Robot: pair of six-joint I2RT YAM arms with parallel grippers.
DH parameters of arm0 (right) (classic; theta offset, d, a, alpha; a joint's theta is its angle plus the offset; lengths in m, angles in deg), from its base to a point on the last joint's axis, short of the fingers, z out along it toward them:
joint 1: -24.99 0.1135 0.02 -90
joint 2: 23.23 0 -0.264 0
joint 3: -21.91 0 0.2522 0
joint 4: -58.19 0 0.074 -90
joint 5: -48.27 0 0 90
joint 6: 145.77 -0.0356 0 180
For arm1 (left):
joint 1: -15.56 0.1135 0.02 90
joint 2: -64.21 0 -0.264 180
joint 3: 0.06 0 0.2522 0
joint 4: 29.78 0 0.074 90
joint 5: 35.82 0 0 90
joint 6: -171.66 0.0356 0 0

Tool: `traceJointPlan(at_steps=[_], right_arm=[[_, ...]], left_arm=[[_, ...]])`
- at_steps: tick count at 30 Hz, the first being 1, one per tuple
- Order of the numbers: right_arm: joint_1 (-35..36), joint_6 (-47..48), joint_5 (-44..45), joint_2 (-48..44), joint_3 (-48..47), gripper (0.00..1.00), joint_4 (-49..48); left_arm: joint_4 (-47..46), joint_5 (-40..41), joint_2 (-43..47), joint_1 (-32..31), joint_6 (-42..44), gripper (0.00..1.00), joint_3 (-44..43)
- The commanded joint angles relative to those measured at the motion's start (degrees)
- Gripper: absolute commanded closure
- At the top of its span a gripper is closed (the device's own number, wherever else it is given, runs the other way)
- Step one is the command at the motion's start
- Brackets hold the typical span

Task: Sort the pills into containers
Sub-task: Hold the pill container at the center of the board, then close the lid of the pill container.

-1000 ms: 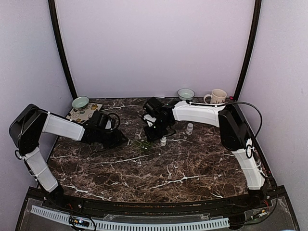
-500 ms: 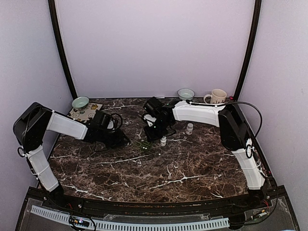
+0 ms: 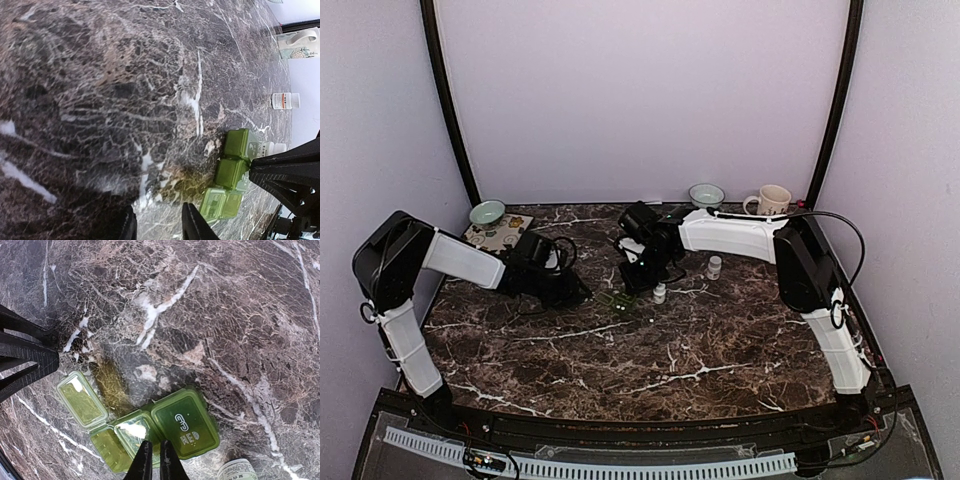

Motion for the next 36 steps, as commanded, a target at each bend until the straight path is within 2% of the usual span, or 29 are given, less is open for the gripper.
traceJointPlan(at_steps=[1, 12, 28, 36], right_arm=[[-0.1, 0.5, -0.4, 1.3, -0.5, 0.94, 0.4], [-0.1, 0.3, -0.5, 1.2, -0.3, 0.94, 0.5], [-0.1, 0.2, -0.5, 1.6, -0.9, 0.94, 0.7], [-0.1, 0.2, -0.8, 1.6, -1.2, 0.94, 0.7]], left_arm=[[1.1, -1.6, -1.3, 0.2, 1.5, 0.69, -2.0], [6.5, -2.4, -4.2, -0.3, 4.7, 0.75, -6.9], [3.7, -8.8, -4.1, -0.8, 5.5, 0.82, -7.3], [4.3, -8.6, -2.4, -1.2, 5.7, 0.83, -7.6]])
